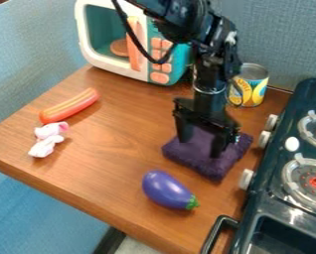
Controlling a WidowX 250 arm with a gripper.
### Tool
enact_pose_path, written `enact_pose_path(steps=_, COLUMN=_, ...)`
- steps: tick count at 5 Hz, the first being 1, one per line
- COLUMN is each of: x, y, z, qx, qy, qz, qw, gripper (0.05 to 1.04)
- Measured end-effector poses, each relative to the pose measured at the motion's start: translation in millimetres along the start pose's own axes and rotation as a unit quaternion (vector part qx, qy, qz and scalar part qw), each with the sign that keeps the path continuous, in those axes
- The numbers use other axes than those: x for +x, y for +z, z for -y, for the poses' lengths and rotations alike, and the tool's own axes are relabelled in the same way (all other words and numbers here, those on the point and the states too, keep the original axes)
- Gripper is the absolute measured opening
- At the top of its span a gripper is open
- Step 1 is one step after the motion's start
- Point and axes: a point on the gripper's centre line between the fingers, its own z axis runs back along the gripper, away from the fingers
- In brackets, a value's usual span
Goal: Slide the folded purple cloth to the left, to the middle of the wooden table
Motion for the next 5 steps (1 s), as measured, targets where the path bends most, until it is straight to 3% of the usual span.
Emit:
enact_pose_path(steps=2, x=-3, y=-13, z=-6, qx=0.005, qy=0.012, qz=0.01, qw=0.9999, gripper=1.001)
enact_pose_path(steps=3, x=-16, y=-10, z=-26, qx=0.034, qy=0.02, qz=0.0, qw=0.9992, gripper=1.001)
enact_pose_path(steps=4, x=-36, y=-6, z=-64, qx=0.083, qy=0.026, qz=-0.014, qw=0.9961, gripper=1.001)
enact_pose_path(steps=5, x=-50, y=4, z=-101, qx=0.114, qy=0.045, qz=-0.007, qw=0.9925, gripper=1.001)
